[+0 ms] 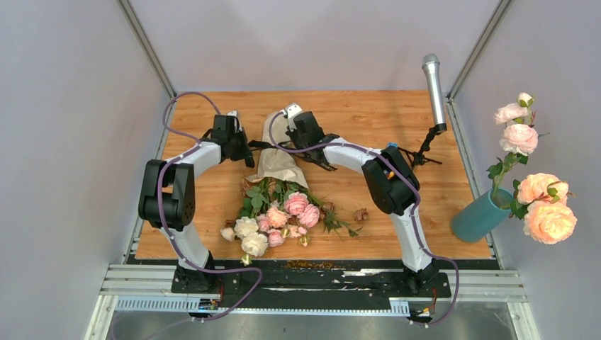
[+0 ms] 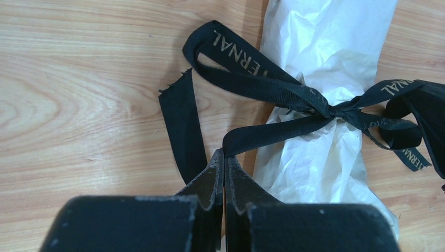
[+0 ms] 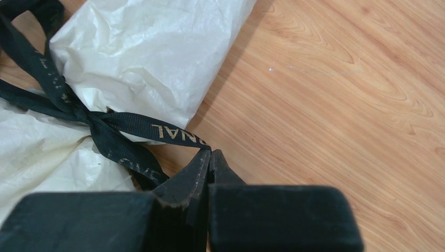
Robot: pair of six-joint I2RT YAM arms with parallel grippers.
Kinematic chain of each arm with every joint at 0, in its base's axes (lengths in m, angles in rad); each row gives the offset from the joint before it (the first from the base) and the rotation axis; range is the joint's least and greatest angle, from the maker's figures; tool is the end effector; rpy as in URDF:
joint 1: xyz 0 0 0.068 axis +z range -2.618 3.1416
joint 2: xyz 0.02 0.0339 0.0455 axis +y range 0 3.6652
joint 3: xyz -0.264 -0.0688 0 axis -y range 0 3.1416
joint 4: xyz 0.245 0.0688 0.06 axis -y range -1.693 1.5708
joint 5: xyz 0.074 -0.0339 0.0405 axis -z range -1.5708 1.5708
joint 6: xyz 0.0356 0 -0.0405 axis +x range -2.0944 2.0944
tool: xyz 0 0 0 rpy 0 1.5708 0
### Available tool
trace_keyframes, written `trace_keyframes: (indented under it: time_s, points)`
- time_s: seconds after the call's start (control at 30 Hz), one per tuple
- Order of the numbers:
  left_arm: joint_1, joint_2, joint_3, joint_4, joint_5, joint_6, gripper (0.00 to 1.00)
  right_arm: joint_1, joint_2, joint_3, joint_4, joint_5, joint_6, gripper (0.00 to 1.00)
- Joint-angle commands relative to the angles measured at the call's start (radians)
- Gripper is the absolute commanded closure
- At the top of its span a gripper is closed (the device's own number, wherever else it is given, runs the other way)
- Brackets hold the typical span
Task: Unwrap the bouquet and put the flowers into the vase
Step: Untie the ribbon from the wrapping paper.
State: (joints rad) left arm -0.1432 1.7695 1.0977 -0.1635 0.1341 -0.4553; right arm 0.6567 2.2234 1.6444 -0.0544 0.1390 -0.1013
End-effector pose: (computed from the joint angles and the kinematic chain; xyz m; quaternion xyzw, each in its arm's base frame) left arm 0.3700 -0.0582 0.1857 -0.1209 0.9235 -0.1655 0.3243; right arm 0.4040 0.3052 0.1747 -0.3002 0.8385 0.0640 0.4504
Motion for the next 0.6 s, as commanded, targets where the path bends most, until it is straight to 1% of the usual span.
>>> trace_keyframes:
  time_s: [0.0,0.57]
  points:
    - [0.033,-0.027,-0.012,0.02,-0.024,-0.006,1.0,-0.029,-0.062,-0.017,0.008,0.063,0.012,1.0]
    - [0.077,-0.036,-0.039,0.036,-0.005,-0.025,1.0,-0.052,-0.074,-0.05,0.007,0.079,0.025,1.0]
